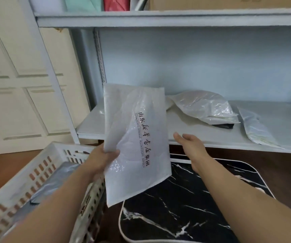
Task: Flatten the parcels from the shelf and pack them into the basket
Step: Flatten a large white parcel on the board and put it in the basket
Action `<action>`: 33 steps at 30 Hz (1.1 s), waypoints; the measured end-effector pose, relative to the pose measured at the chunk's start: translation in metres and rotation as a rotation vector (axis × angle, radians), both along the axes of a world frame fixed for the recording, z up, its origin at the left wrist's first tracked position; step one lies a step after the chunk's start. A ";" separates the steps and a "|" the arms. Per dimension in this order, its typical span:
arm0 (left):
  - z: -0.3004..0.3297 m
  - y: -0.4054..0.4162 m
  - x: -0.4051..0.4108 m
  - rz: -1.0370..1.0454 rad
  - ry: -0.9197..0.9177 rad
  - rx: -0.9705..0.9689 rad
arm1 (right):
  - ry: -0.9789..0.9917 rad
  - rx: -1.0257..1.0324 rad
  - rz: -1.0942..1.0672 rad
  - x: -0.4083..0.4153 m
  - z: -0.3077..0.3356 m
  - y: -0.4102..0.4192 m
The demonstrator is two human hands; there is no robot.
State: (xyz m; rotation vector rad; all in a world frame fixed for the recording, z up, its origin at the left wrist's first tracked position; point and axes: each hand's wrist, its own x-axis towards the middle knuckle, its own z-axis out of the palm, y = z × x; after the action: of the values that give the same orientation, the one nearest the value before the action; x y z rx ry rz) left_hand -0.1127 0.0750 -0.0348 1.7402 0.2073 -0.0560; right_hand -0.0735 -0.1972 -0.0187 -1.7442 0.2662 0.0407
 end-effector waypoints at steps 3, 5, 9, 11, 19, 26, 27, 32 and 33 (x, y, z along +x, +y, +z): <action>0.006 0.025 0.000 -0.071 0.059 -0.300 | 0.008 0.025 0.053 -0.004 -0.005 0.003; 0.007 0.033 -0.001 -0.102 0.083 -0.391 | 0.039 0.087 0.108 -0.006 -0.008 0.006; 0.006 0.045 -0.003 -0.182 0.135 -0.450 | 0.101 0.252 0.240 -0.004 -0.012 0.013; 0.005 0.052 -0.002 -0.127 0.141 -0.431 | 0.098 0.255 0.251 -0.001 -0.010 0.018; 0.002 0.100 0.000 -0.026 0.136 -0.188 | 0.059 0.194 0.175 0.018 -0.017 0.082; -0.010 0.164 -0.002 0.343 0.100 0.295 | 0.156 0.173 0.325 0.026 -0.037 0.162; -0.012 0.173 -0.001 0.376 0.104 0.356 | 0.162 0.155 0.339 0.030 -0.042 0.173; -0.032 0.227 0.004 0.386 0.197 0.692 | 0.188 0.101 0.379 0.051 -0.068 0.236; -0.038 0.238 0.005 0.398 0.221 0.769 | 0.185 0.057 0.413 0.052 -0.075 0.250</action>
State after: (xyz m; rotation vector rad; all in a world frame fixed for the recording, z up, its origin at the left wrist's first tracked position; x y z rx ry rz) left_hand -0.1077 0.3128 -0.0729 2.4187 0.8175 0.1421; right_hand -0.0212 0.0529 -0.0939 -1.7152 0.0347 0.5058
